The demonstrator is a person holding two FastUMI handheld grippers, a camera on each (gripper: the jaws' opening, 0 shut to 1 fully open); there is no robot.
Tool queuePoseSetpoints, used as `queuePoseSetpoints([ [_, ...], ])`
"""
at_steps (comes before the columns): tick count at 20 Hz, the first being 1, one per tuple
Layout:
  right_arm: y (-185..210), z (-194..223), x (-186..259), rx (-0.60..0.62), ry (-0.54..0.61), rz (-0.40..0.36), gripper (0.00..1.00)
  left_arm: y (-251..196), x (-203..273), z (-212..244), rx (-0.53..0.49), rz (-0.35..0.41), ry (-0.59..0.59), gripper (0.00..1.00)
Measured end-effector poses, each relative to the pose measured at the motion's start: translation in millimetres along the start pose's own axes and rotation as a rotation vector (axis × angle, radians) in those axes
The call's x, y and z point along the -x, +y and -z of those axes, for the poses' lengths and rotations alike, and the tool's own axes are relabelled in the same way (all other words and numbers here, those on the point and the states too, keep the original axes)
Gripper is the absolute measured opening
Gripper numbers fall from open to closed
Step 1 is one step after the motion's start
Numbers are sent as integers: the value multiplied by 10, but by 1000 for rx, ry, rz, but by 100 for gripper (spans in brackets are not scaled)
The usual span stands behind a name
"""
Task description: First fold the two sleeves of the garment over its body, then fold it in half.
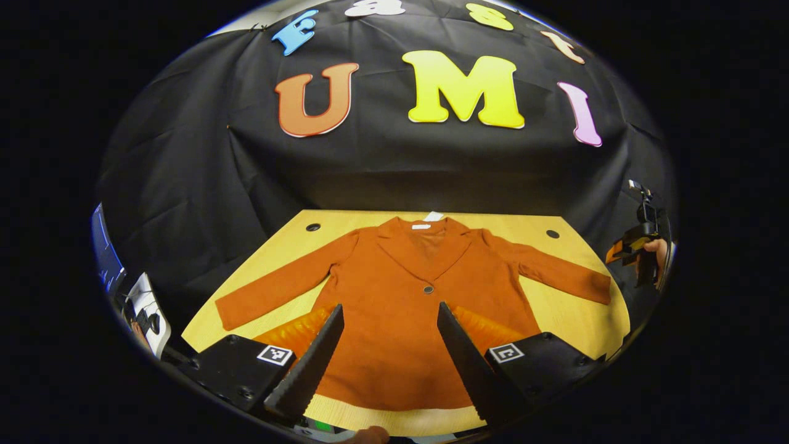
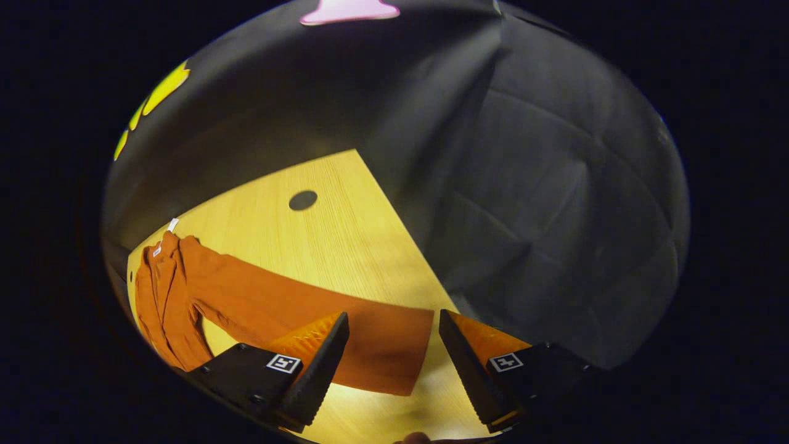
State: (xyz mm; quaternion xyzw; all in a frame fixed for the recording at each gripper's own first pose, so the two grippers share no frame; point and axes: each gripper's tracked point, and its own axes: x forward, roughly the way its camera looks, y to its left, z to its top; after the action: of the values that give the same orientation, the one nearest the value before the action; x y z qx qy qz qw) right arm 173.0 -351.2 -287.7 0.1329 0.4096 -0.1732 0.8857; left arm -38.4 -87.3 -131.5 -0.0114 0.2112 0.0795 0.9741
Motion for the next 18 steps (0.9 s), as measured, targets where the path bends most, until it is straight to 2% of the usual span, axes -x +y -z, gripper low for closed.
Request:
queuePoseSetpoints([
  [5, -96, 128, -225, -27, 119, 12, 94, 122, 34, 222, 20, -52, 57, 99],
  [7, -80, 176, -265, -60, 176, -6, 95, 174, 46, 225, 15, -67, 56, 99],
  [10, 35, 453, -244, -125, 337, -45, 94, 243, 59, 191, 25, -77, 29, 99],
  [12, 2, 599, -239, -162, 415, -27, 95, 289, 52, 237, 25, -85, 39, 99],
  [15, -6, 600, -268, -246, 437, -38, 96, 356, 76, 283, 43, -97, 44, 99],
  [17, -18, 592, -280, -263, 455, -41, 94, 383, 67, 324, 60, -98, 41, 99],
  [18, -43, 600, -279, -258, 473, -32, 90, 406, 67, 395, 65, -103, 57, 99],
])
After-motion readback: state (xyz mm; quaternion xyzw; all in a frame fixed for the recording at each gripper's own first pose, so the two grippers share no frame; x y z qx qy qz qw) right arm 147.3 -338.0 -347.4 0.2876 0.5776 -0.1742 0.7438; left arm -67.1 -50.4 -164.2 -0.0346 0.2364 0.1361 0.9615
